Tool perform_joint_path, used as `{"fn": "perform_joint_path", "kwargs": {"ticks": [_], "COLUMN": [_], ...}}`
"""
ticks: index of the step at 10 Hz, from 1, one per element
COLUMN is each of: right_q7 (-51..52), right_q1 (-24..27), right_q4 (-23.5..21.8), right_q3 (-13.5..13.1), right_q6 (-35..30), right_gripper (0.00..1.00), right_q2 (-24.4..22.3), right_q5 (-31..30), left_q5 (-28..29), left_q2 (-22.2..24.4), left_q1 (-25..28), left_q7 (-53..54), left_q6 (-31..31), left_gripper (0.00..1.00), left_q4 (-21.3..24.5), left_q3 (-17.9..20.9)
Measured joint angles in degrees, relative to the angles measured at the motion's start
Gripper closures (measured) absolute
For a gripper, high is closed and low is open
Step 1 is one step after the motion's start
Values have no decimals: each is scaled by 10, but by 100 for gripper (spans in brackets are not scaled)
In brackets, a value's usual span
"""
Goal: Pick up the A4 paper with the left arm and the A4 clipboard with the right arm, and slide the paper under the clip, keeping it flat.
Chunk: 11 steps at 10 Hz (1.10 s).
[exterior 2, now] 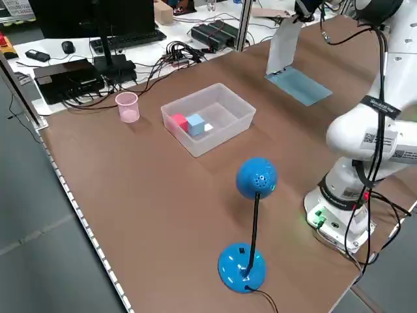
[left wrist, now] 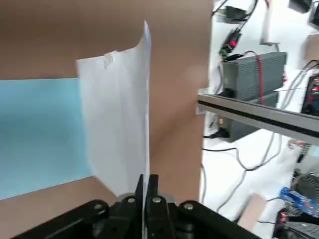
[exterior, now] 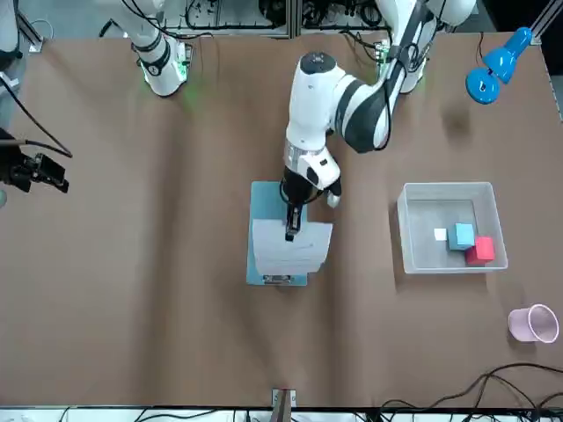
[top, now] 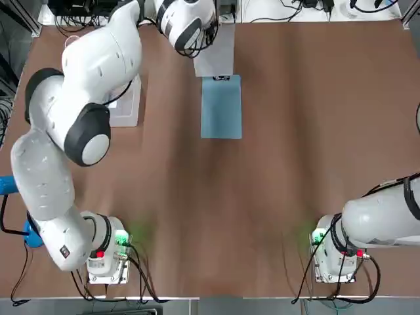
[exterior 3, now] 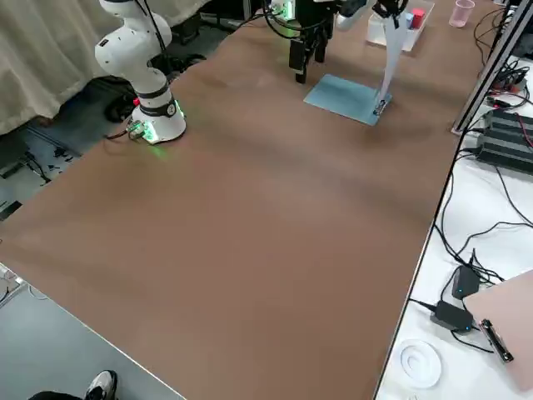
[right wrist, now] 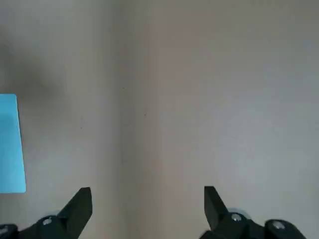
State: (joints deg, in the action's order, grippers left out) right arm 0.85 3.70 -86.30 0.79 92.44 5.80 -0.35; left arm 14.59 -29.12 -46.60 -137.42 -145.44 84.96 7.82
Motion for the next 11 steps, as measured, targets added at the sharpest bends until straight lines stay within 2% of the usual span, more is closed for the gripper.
{"fn": "perform_joint_path", "kwargs": {"ticks": [2,5,8,11], "right_q7": [0,0,0,0], "right_q1": [10,11,11,11], "right_q4": [-3,-4,-4,-5], "right_q3": [0,0,0,1], "right_q6": [2,4,4,4], "right_gripper": [1,1,1,1], "right_q2": [-1,-2,-2,-2], "right_q5": [0,0,0,0], "left_q5": [1,1,1,1], "left_q2": [-38,-74,-72,-73], "left_q1": [-11,-95,-132,-171], "left_q7": [0,-17,-19,-20], "left_q6": [-18,-27,3,48], "left_gripper": [99,99,99,99], "left_q4": [-23,-25,-8,34], "left_q3": [12,70,74,74]}}
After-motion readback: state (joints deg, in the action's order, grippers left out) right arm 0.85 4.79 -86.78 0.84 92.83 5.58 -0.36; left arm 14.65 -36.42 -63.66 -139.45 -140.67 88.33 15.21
